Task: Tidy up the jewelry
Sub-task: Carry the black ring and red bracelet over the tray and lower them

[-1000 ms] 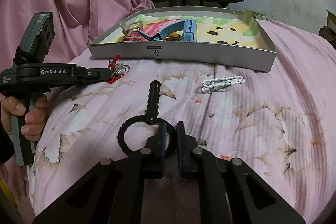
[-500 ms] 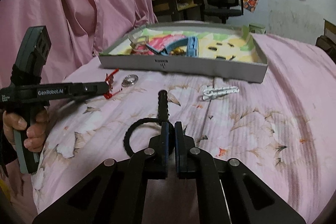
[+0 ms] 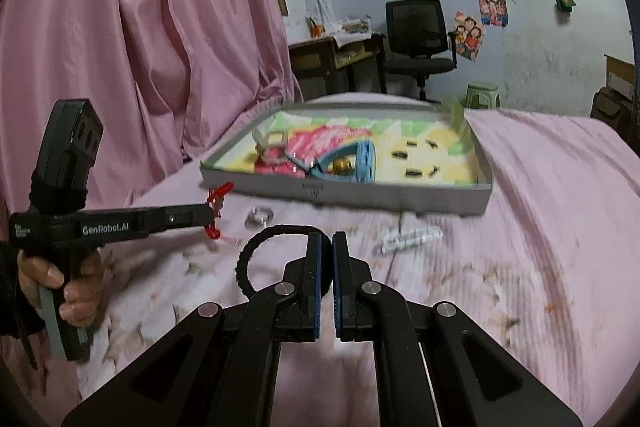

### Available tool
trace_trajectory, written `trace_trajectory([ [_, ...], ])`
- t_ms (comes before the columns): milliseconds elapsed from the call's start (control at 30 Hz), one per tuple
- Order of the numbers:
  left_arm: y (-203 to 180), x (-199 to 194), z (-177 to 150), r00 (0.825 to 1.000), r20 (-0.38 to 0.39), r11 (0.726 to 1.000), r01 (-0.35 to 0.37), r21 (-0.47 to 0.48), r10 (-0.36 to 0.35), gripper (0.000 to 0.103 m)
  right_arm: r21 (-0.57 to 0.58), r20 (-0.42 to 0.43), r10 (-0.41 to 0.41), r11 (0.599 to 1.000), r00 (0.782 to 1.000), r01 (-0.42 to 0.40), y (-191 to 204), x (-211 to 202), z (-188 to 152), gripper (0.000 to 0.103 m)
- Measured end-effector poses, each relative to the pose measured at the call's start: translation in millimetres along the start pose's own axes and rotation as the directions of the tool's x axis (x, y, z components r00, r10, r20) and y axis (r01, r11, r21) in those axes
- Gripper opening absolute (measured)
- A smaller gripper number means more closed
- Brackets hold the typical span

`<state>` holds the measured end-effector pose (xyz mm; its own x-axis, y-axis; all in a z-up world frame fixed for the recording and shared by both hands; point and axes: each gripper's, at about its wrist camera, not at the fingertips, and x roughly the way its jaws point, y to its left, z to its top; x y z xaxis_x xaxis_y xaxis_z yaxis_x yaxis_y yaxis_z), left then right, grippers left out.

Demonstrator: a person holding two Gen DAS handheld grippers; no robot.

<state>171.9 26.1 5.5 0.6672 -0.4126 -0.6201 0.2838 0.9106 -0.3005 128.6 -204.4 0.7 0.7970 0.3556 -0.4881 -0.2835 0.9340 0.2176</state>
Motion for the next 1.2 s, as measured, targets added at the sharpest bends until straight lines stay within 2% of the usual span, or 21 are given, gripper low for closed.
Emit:
trace_trajectory([
  [200, 8.0, -0.3, 28.5, 0.997, 0.064, 0.999, -0.035, 0.014, 0.034, 0.004, -0.013, 0.046, 0.0, 1.0, 0.999, 0.001, 7.6, 19.1, 31.4, 0.005],
  [500, 34.2, 18.3, 57.1, 0.992, 0.093, 0.996, -0.083, -0.015, 0.084, 0.004, -0.01, 0.054, -0.011, 1.0, 0.998, 0.011, 17.4, 69.7, 72.7, 0.005],
  [833, 69.4, 47.2, 63.4, 0.99, 0.023, 0.988, -0.137, -0.073, 0.139, 0.004, -0.053, -0.016, -0.069, 0.996, 0.997, 0.068, 31.0, 124.1, 79.9, 0.005],
  [1200, 79.8, 58.4, 58.8, 0.994, -0.022, 0.987, -0.109, -0.118, 0.107, 0.004, -0.057, -0.098, -0.103, 0.994, 0.99, 0.097, 29.3, 149.9, 72.1, 0.005],
])
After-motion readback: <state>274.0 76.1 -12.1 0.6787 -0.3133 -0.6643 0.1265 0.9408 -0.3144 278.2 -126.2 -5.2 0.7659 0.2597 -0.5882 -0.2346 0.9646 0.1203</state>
